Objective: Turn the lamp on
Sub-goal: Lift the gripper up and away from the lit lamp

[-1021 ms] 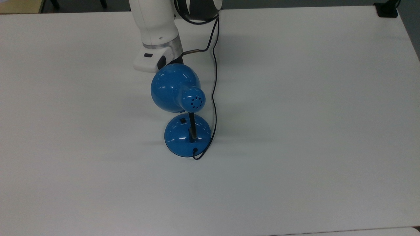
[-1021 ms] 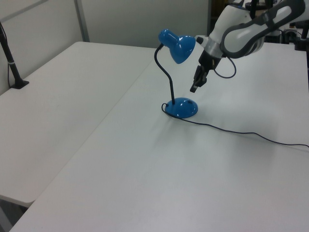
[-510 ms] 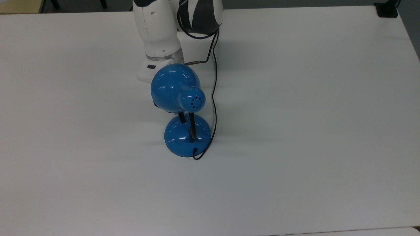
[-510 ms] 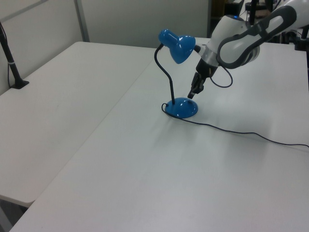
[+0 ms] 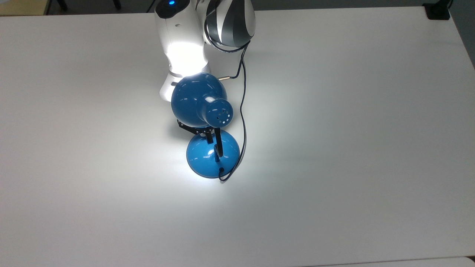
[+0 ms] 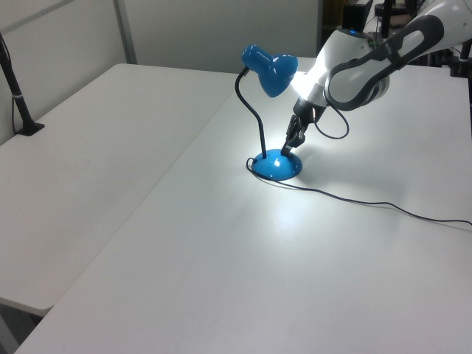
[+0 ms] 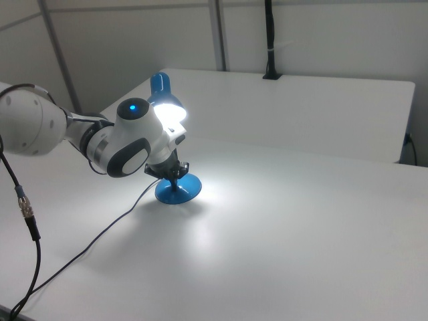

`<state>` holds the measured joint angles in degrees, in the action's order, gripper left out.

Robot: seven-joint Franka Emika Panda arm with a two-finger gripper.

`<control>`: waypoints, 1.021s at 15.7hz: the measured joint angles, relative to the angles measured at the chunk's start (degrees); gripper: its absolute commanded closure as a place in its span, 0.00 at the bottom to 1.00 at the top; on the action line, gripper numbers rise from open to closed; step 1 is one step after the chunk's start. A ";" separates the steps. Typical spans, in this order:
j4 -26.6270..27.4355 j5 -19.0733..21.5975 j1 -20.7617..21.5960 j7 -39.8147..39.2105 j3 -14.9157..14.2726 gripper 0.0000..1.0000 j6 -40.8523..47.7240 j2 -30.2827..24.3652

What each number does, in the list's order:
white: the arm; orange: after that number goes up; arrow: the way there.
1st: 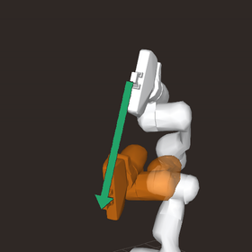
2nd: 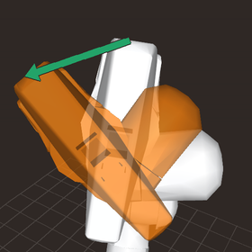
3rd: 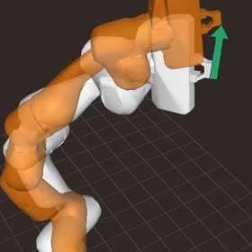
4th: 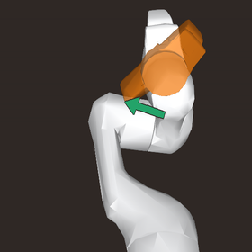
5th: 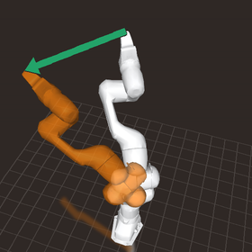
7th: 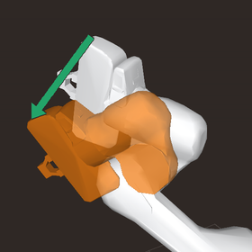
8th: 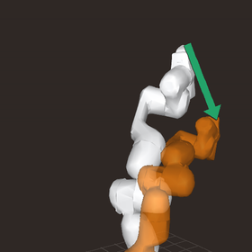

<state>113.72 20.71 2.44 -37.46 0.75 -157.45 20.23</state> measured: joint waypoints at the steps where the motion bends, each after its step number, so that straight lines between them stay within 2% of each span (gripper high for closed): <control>1: -0.16 0.00 0.01 0.00 0.10 1.00 0.00 0.14; 6: -0.60 0.06 -0.05 0.10 0.18 1.00 0.00 0.00; 8: -0.61 0.26 -0.37 1.55 0.18 1.00 1.18 -1.84; 12: -0.56 -0.06 -2.99 7.37 -0.72 1.00 17.57 -11.55; 13: -0.54 -2.08 -3.24 11.02 -1.76 1.00 22.37 -14.43; 14: -0.65 -6.09 -3.28 15.83 -2.85 0.99 27.17 -16.97; 15: -1.05 -11.00 -3.31 21.03 -3.60 0.84 32.70 -19.16; 16: -2.31 -16.27 -3.31 26.77 -3.90 0.60 40.32 -21.29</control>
<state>111.41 4.44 -0.87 -10.69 -3.15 -117.13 -1.06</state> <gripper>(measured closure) 0.987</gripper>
